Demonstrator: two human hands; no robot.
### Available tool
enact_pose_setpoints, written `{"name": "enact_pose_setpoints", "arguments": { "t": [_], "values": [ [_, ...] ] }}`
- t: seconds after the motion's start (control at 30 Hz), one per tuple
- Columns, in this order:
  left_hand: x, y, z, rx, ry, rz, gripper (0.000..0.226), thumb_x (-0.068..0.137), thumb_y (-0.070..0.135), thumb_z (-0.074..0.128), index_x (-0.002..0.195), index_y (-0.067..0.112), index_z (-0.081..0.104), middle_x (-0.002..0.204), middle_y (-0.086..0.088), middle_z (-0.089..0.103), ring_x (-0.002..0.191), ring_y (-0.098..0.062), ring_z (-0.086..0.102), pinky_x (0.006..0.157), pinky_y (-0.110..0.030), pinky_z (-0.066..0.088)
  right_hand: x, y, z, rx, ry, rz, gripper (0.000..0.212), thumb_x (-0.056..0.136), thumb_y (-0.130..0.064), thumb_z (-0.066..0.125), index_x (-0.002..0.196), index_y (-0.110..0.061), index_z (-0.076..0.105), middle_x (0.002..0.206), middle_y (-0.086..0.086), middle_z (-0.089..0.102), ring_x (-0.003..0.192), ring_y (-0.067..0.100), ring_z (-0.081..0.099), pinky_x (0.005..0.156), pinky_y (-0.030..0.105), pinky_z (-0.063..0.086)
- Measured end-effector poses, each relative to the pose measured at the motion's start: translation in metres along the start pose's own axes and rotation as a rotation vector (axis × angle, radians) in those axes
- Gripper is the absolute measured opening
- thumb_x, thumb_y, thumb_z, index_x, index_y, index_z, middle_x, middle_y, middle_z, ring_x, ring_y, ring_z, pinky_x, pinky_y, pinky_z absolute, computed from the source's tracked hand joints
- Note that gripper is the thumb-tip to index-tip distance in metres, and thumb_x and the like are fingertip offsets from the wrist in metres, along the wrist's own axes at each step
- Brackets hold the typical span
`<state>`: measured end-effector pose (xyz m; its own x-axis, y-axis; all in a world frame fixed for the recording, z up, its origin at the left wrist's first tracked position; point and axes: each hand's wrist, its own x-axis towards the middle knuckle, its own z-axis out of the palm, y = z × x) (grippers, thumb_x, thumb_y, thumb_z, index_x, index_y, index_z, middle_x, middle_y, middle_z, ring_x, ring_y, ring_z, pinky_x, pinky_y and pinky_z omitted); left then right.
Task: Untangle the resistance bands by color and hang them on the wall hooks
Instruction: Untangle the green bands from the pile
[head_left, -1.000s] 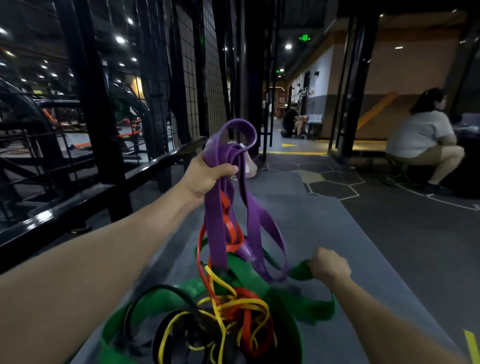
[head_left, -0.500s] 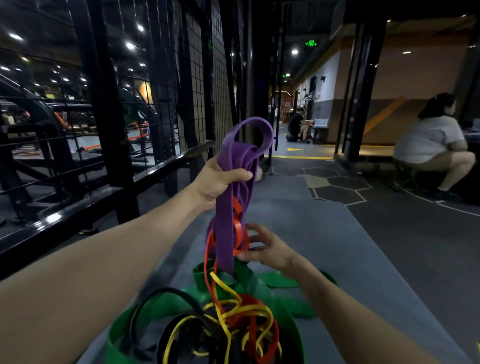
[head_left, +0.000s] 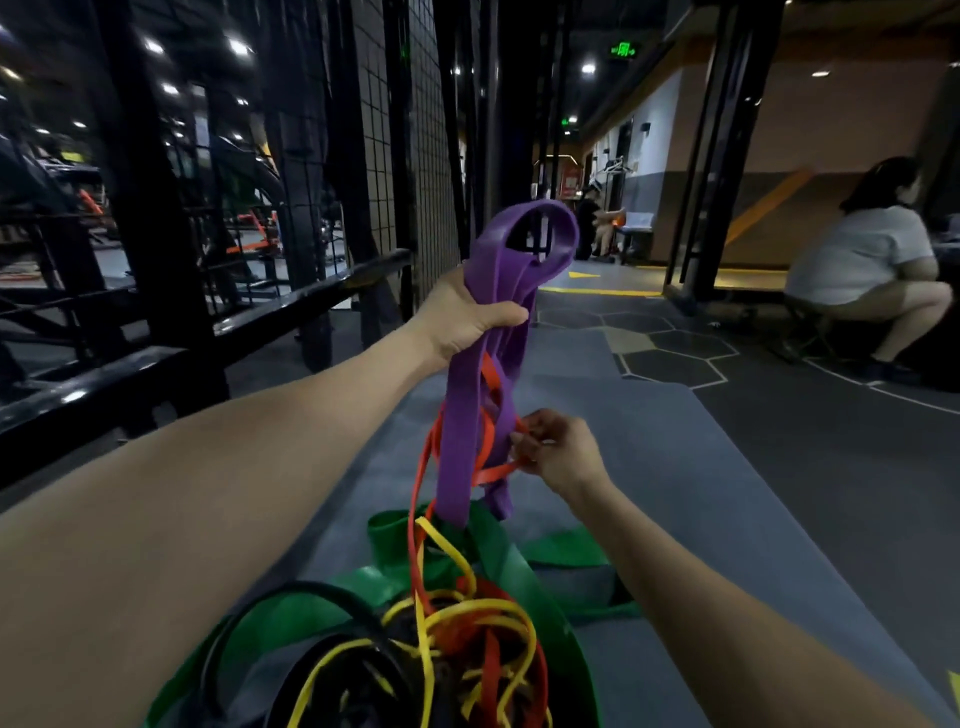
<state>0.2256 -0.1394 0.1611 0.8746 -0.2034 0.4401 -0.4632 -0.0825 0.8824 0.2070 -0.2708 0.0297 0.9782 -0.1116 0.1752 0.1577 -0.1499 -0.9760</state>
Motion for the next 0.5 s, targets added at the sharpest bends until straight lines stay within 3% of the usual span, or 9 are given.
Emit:
{"name": "enact_pose_setpoints", "arguments": {
  "t": [0.07, 0.13, 0.2, 0.27, 0.33, 0.4, 0.43, 0.5],
  "values": [
    [0.006, -0.013, 0.009, 0.040, -0.002, -0.019, 0.031, 0.072, -0.011, 0.070, 0.092, 0.012, 0.062, 0.065, 0.011, 0.066, 0.056, 0.004, 0.061, 0.065, -0.017, 0.053, 0.004, 0.009, -0.003, -0.072, -0.003, -0.035, 0.005, 0.089, -0.002, 0.058, 0.086, -0.003, 0.062, 0.060, 0.003, 0.053, 0.057, 0.014, 0.050, 0.055, 0.022, 0.048],
    [0.011, -0.031, 0.019, 0.143, -0.013, -0.093, 0.037, 0.072, -0.002, 0.074, 0.106, 0.004, 0.061, 0.076, 0.004, 0.064, 0.059, 0.007, 0.061, 0.066, -0.016, 0.050, 0.005, 0.019, -0.008, -0.200, -0.030, -0.045, 0.007, 0.090, -0.007, 0.057, 0.088, -0.006, 0.063, 0.058, -0.004, 0.051, 0.049, 0.003, 0.046, 0.054, 0.016, 0.040],
    [0.009, -0.052, 0.026, 0.393, -0.064, -0.209, 0.058, 0.073, 0.018, 0.078, 0.122, 0.000, 0.052, 0.103, -0.004, 0.057, 0.091, -0.006, 0.059, 0.087, -0.024, 0.045, 0.001, 0.027, -0.015, -0.332, -0.069, -0.031, 0.007, 0.089, -0.009, 0.059, 0.088, -0.003, 0.064, 0.060, 0.000, 0.051, 0.044, -0.001, 0.042, 0.048, 0.014, 0.033],
    [0.000, -0.076, 0.031, 0.706, -0.199, -0.355, 0.073, 0.077, 0.039, 0.072, 0.135, 0.006, 0.041, 0.127, -0.004, 0.040, 0.120, -0.016, 0.039, 0.109, -0.031, 0.029, -0.005, 0.036, -0.021, -0.447, -0.114, -0.010, 0.014, 0.087, -0.009, 0.060, 0.089, 0.004, 0.067, 0.069, 0.008, 0.051, 0.056, 0.010, 0.045, 0.052, 0.021, 0.032],
    [-0.010, -0.099, 0.030, 0.856, -0.260, -0.467, 0.086, 0.074, 0.055, 0.068, 0.139, 0.008, 0.037, 0.146, -0.016, 0.028, 0.136, -0.029, 0.026, 0.114, -0.035, 0.021, -0.011, 0.043, -0.024, -0.553, -0.152, 0.044, 0.016, 0.086, -0.010, 0.060, 0.072, -0.004, 0.066, 0.065, 0.004, 0.050, 0.069, 0.016, 0.046, 0.054, 0.023, 0.032],
    [-0.017, -0.114, 0.024, 0.899, -0.237, -0.535, 0.104, 0.068, 0.065, 0.067, 0.142, 0.003, 0.029, 0.150, -0.025, 0.016, 0.138, -0.037, 0.021, 0.114, -0.037, 0.023, -0.019, 0.049, -0.023, -0.659, -0.179, 0.070, 0.029, 0.085, -0.012, 0.061, 0.058, -0.016, 0.055, 0.061, 0.001, 0.049, 0.073, 0.014, 0.046, 0.056, 0.023, 0.034],
    [-0.020, -0.117, 0.018, 0.898, -0.212, -0.542, 0.105, 0.067, 0.066, 0.066, 0.142, 0.003, 0.028, 0.150, -0.025, 0.013, 0.137, -0.038, 0.023, 0.114, -0.038, 0.025, -0.023, 0.052, -0.022, -0.680, -0.191, 0.081, 0.023, 0.085, -0.013, 0.061, 0.062, -0.012, 0.058, 0.066, 0.005, 0.053, 0.075, 0.015, 0.048, 0.060, 0.025, 0.036],
    [-0.028, -0.116, 0.004, 0.833, -0.133, -0.496, 0.089, 0.072, 0.062, 0.064, 0.137, 0.008, 0.038, 0.146, -0.022, 0.020, 0.133, -0.035, 0.031, 0.112, -0.038, 0.029, -0.035, 0.050, -0.019, -0.702, -0.196, 0.090, 0.014, 0.085, -0.015, 0.062, 0.088, -0.004, 0.069, 0.085, 0.009, 0.064, 0.084, 0.015, 0.056, 0.071, 0.024, 0.038]
  ]
}}
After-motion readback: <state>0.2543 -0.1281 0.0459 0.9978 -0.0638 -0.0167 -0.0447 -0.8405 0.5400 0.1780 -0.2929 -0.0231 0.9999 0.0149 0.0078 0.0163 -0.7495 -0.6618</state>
